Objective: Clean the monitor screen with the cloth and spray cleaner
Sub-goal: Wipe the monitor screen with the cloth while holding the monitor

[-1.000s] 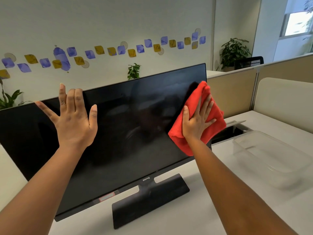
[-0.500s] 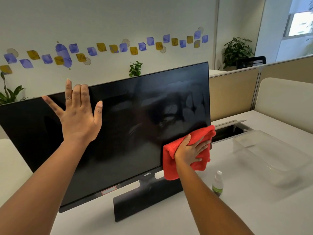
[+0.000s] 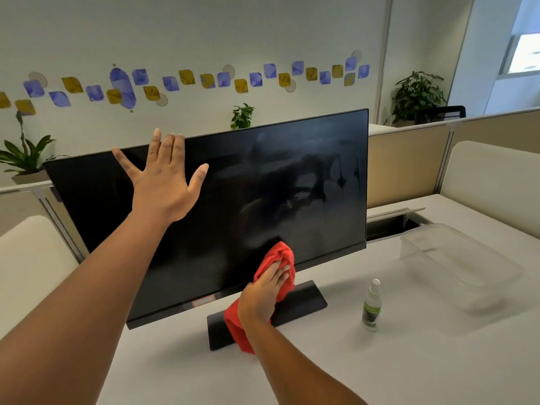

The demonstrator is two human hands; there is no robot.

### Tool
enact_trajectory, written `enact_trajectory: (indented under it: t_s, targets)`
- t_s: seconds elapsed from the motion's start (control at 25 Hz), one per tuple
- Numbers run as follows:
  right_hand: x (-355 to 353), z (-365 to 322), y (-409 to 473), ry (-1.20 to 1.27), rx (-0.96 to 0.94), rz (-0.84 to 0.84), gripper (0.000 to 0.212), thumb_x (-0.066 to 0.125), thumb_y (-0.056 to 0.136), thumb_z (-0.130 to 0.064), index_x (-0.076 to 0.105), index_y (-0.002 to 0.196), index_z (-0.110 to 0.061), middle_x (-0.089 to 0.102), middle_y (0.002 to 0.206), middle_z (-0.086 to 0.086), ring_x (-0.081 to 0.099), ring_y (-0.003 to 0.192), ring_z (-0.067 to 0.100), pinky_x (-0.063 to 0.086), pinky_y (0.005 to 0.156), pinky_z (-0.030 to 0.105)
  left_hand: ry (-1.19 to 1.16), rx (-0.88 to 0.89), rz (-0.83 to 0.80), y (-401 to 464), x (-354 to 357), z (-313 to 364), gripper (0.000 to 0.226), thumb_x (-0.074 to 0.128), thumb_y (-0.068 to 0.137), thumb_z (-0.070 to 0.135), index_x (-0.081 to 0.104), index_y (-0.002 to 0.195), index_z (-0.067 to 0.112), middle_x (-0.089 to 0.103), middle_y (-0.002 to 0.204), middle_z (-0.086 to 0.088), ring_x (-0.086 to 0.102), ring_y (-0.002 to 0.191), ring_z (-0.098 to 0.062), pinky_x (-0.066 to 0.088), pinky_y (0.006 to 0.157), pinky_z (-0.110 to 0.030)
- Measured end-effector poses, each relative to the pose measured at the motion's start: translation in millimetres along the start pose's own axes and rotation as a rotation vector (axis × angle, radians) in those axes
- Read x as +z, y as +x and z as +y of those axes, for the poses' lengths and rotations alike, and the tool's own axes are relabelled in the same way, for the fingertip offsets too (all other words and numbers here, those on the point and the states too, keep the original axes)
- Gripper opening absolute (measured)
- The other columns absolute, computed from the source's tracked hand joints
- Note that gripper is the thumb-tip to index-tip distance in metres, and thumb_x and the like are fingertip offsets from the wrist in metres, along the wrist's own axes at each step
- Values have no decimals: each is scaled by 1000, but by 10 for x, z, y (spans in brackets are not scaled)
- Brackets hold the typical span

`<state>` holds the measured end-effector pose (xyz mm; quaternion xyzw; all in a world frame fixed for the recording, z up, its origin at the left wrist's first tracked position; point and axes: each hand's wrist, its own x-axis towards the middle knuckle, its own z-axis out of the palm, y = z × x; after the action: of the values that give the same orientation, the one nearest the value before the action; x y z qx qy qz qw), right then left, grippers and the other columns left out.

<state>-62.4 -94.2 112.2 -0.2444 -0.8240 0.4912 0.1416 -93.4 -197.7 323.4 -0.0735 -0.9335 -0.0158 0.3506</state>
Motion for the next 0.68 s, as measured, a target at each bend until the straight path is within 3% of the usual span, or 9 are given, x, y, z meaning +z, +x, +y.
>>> enact_trajectory:
  t_s: [0.16,0.28,0.36,0.44,0.56,0.68]
  targets:
    - [113,-87,-416,-100,-111,-235,74,48,93,-8,-1,147,-16,2,157,4,8,144,25,30,111,33,-3,27,-19,-57,-96,-49,67,17,92,53,4,145,16,3,157,-2,-5,143,-15,-15,106,-62]
    - [-101,-72,-504,-12,-134,-350,55,42,95,-8,24,144,-24,40,145,2,44,128,23,41,105,34,-4,26,30,-225,-94,-275,65,20,93,50,1,145,17,0,157,-2,-6,143,-15,-14,107,-61]
    - [-396,-64,-516,283,-64,-300,36,39,98,-26,44,133,-28,61,121,-6,58,111,8,47,97,25,-8,-26,68,-337,-104,-514,64,22,94,49,2,145,17,0,157,-3,-5,143,-16,-12,108,-61]
    - [-630,-28,-413,494,-55,-74,32,37,99,-31,53,126,-27,65,112,-14,60,107,3,47,96,22,6,-84,75,-407,-125,-746,66,18,91,51,4,145,16,2,157,-3,-4,144,-18,-9,108,-61]
    - [-761,64,-167,250,-152,169,46,45,95,-12,36,140,-18,50,138,-2,47,127,19,38,108,34,30,-130,50,-467,-145,-968,72,12,85,54,3,146,16,1,157,-2,-4,144,-18,-7,109,-61]
    - [-514,87,-97,40,-99,-14,61,48,93,-9,18,146,-16,39,146,4,42,130,26,35,110,36,47,-107,35,-480,-161,-1008,72,13,85,53,2,145,16,2,157,-3,-4,143,-17,-9,109,-60]
